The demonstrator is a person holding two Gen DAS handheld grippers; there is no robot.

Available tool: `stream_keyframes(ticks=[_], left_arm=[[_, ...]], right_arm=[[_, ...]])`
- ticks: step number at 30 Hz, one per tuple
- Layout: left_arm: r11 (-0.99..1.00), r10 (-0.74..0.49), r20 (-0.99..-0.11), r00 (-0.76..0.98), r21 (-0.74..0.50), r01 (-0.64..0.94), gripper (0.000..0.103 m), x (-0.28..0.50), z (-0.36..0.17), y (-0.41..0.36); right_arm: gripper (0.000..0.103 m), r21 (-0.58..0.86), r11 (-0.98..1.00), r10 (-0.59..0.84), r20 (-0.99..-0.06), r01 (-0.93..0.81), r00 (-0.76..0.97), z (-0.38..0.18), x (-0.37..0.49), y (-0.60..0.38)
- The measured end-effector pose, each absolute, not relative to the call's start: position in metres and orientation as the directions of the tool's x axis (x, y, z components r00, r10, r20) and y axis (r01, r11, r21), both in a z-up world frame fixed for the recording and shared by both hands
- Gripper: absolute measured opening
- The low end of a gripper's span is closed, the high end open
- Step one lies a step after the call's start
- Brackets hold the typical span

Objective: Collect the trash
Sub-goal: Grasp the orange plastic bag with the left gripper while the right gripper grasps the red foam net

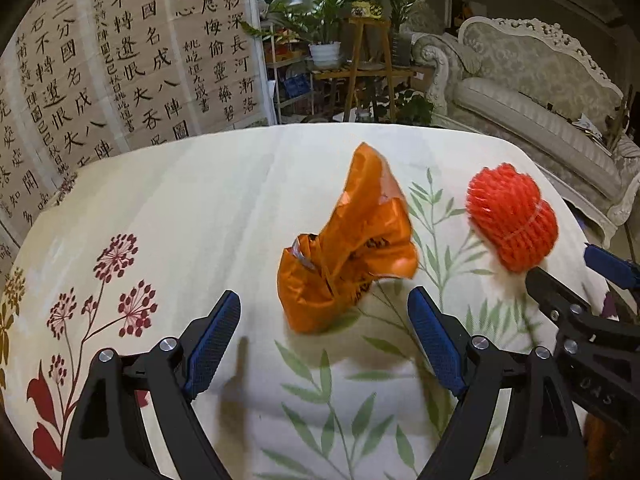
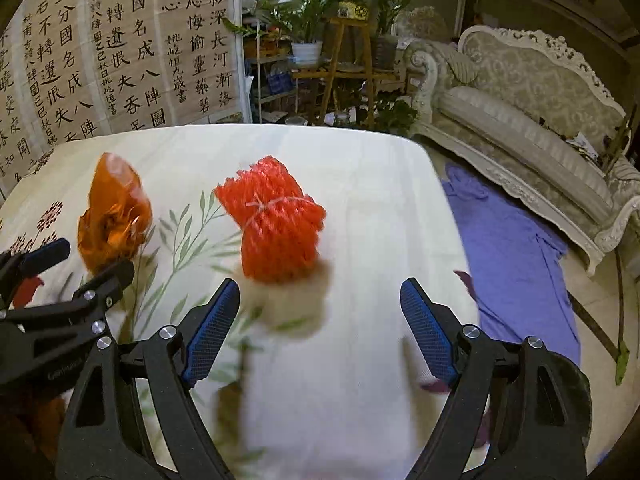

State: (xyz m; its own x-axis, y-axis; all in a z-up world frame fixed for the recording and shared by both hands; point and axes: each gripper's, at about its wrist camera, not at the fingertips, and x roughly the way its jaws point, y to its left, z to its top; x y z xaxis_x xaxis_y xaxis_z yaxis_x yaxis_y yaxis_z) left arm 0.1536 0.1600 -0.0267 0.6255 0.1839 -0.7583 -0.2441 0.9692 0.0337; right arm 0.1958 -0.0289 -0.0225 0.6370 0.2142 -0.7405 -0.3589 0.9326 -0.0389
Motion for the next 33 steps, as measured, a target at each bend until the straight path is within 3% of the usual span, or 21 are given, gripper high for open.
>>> stream_keyframes(ticks=[2, 17, 19, 23, 27, 33], left_arm=[[0.968, 0.177, -0.762, 0.624, 0.019, -0.251, 0.083, 0.154, -0.027, 0.164], [0.97, 0.146, -0.761, 0.632, -0.015, -0.242, 0.083, 0.176, -0.026, 0.176], [0.973, 0.135, -0.758, 0.639, -0.021, -0.23, 0.079, 0.176, -0.024, 0.175], [0.979, 0.103, -0.769, 0.631, -0.034, -0.202, 0.059, 0.178, -0.027, 0.174], [0.979, 0.079, -0.772, 0.631, -0.061, -0.196, 0.04, 0.179, -0.027, 0.176], [0.98, 0.062, -0.769, 0.637, -0.074, -0.184, 0.038, 0.178, -0.028, 0.175]], right_arm=[[0.075, -0.029, 0.93, 0.222, -0.749, -0.365, 0.624, -0.024, 0.203, -0.025], [0.074, -0.064, 0.922, 0.204, -0.758, -0.383, 0.619, -0.027, 0.231, 0.003], [0.069, -0.065, 0.919, 0.206, -0.762, -0.388, 0.615, -0.027, 0.234, 0.004], [0.053, -0.06, 0.917, 0.206, -0.775, -0.393, 0.598, -0.03, 0.237, 0.007], [0.049, -0.05, 0.918, 0.211, -0.778, -0.393, 0.592, -0.031, 0.236, 0.006], [0.045, -0.071, 0.912, 0.204, -0.775, -0.403, 0.598, -0.03, 0.232, 0.011]])
